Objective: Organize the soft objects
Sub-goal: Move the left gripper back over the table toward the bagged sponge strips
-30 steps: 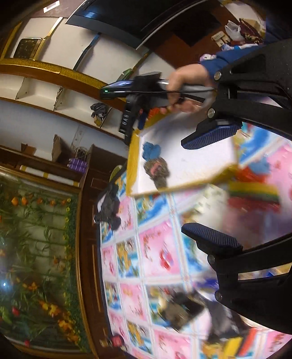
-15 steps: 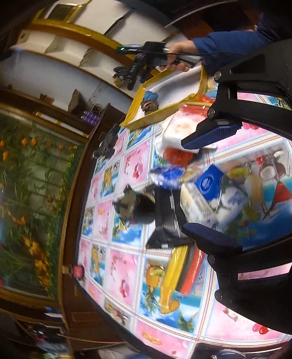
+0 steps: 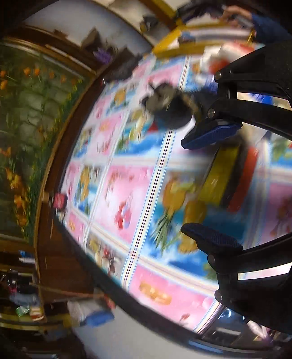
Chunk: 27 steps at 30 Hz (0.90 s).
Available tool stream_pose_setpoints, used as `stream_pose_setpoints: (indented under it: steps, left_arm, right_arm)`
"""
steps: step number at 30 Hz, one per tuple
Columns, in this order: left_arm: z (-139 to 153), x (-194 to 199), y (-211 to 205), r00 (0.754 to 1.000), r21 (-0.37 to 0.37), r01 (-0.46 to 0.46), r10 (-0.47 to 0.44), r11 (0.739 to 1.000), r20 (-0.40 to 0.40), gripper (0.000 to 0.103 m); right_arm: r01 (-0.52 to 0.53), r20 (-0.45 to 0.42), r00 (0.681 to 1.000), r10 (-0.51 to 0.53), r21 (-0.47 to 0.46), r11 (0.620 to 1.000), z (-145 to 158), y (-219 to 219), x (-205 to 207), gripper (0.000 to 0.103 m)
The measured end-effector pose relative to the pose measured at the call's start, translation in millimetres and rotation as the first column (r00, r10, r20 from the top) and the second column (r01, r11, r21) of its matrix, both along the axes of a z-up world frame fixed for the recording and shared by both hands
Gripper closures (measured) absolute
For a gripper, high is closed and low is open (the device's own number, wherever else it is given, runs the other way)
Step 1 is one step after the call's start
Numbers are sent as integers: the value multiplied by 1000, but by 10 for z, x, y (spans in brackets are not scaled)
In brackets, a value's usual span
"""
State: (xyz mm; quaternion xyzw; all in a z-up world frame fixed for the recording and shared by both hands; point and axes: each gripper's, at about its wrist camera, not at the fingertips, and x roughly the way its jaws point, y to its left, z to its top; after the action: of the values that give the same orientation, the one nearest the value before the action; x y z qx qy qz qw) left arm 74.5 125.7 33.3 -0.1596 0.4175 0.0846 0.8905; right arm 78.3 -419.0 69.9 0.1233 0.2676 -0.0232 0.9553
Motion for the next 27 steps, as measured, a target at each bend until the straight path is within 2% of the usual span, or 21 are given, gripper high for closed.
stream_pose_setpoints:
  steps: [3,4,7,10,12,14,16,19,22,24,25,27]
  left_arm:
    - [-145,143,-42,998,93,-8,14,996,-58,36]
    - [-192,161,-45,997,104,-3,10,995,-74,36]
    - [-348,168,-51,991,100,15,-1,995,-135,36]
    - [-359,26,-93,987,138,14,9,990,-161,36]
    - [-344,-113,-149,983,124,22,2,992,-185,36]
    - [-333,-310,-211,978,101,44,-22,994,-205,36]
    - [-326,-545,-343,971,92,108,-85,990,-224,36]
    - [-303,-901,-568,941,60,262,-241,963,-238,35]
    - [-258,-1224,-703,895,21,400,-386,916,-222,35]
    - [-207,-1361,-736,870,33,464,-448,885,-205,35]
    - [-174,-1426,-718,865,44,479,-463,877,-193,35]
    - [-105,-1501,-706,841,5,521,-513,853,-170,35]
  right_arm:
    - [-4,-1,1000,4,3,1000,-4,-3,1,24]
    - [-4,-3,1000,4,8,1000,-10,-6,2,24]
    - [-11,-5,1000,11,24,1000,-11,-24,-3,24]
    - [-20,0,1000,20,30,999,3,-16,-24,24]
    - [-25,6,1000,25,33,999,10,-10,-41,24]
    - [-30,7,1000,30,35,999,-2,0,-49,24]
    - [-37,7,999,37,38,999,-18,21,-63,24]
    - [-43,9,999,42,44,998,-21,42,-74,24]
    - [-47,12,999,47,42,998,-24,69,-87,24]
    - [-53,21,998,52,39,998,-17,99,-113,24]
    - [-56,28,998,54,40,998,-16,111,-130,24]
    - [-64,41,997,63,39,997,-13,125,-150,24]
